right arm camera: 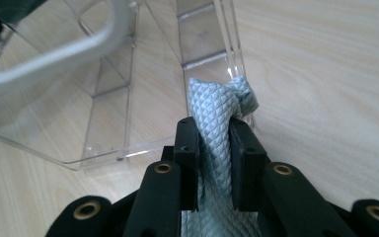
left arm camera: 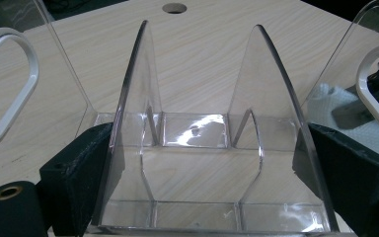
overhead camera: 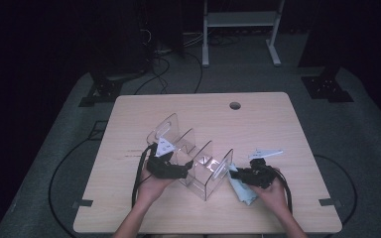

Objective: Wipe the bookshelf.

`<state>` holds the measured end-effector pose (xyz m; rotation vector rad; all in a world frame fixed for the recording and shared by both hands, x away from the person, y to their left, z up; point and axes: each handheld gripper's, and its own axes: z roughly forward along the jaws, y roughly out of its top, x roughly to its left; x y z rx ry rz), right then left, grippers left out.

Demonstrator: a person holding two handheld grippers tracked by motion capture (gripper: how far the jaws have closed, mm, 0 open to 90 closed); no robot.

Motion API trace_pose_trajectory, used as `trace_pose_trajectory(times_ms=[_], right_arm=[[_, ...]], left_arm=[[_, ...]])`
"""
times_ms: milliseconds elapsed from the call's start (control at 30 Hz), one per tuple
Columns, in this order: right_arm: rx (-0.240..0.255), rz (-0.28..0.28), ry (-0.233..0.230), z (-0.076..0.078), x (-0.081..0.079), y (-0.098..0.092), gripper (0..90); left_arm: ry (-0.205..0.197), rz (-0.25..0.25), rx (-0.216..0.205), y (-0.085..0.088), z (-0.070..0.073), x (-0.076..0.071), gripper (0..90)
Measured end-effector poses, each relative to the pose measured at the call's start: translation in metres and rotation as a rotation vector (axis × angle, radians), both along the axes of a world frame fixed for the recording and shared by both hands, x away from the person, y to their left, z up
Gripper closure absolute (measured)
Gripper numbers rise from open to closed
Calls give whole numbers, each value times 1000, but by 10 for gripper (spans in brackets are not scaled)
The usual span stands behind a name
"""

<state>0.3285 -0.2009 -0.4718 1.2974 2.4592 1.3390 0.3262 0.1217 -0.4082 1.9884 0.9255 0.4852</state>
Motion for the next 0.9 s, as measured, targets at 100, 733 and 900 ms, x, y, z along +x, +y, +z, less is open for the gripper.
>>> trace_pose_trajectory(times_ms=[100,733,900], right_arm=[[-31,5,34,-11,4,2,762],[27,-23,-62,14,0,-1,761],[-3,-14,-14,0,4,1,760]], left_arm=[[1,0,0,-1,0,0,89],[15,-22,-13,3,2,2,79],[18,-29,-12,3,3,1,77]])
